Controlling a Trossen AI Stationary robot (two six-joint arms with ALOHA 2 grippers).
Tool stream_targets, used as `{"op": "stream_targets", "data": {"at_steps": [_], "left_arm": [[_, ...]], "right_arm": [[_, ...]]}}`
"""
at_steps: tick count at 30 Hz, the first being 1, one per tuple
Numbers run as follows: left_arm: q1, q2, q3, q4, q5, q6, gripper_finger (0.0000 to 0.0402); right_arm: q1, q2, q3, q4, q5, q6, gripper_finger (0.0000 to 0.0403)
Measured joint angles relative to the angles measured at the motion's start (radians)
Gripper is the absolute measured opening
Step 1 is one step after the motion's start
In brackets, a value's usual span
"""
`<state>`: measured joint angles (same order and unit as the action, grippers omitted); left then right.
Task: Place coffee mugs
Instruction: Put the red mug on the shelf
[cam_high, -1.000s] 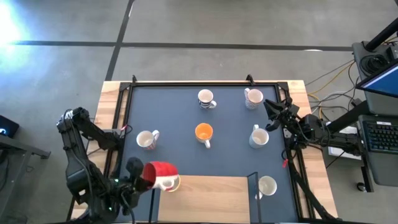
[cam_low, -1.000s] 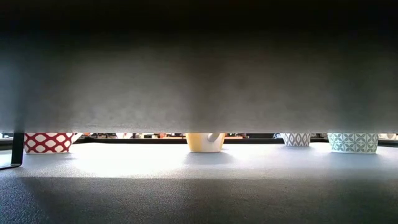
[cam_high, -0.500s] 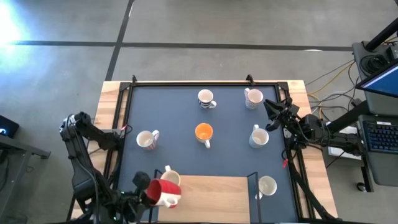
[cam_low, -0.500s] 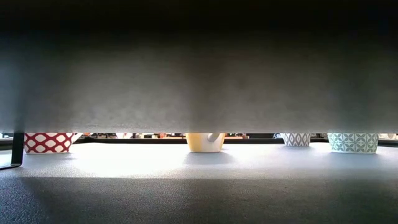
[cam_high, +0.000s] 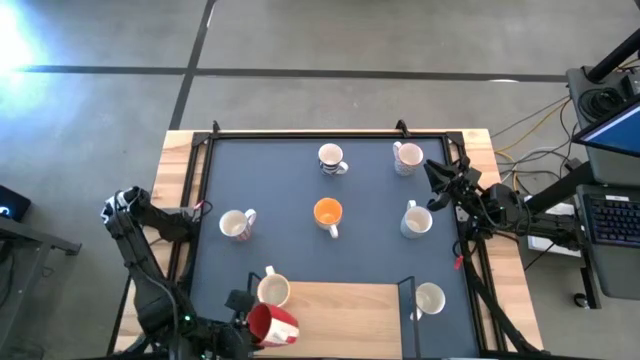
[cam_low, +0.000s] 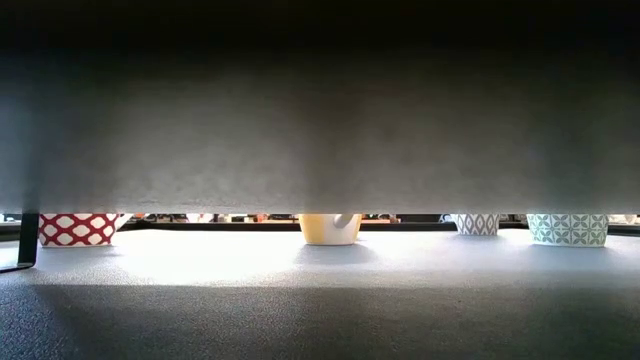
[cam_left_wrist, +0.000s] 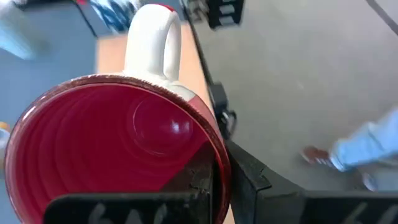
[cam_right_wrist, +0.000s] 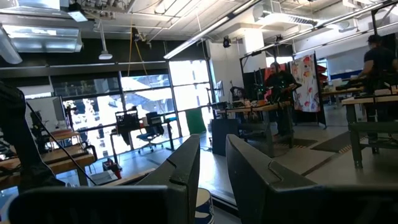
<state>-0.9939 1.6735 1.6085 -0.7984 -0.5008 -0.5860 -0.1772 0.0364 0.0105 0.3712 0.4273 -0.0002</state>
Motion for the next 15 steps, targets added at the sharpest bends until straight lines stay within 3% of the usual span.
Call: {"op": "stream_targets", "data": {"at_steps": [7,15], "left_arm": [[0.003,0.007,0.000,-0.003,0.152,-0.035,0.0009],[0.017,0.033,0.000,-0.005,0.154,-0.018,0.0009]], "right_arm": [[0.000,0.000,0.000,0.000,0.000,0.000,0.0068],[0.000,0.000,0.000,0.000,0.000,0.000,0.0068]]}}
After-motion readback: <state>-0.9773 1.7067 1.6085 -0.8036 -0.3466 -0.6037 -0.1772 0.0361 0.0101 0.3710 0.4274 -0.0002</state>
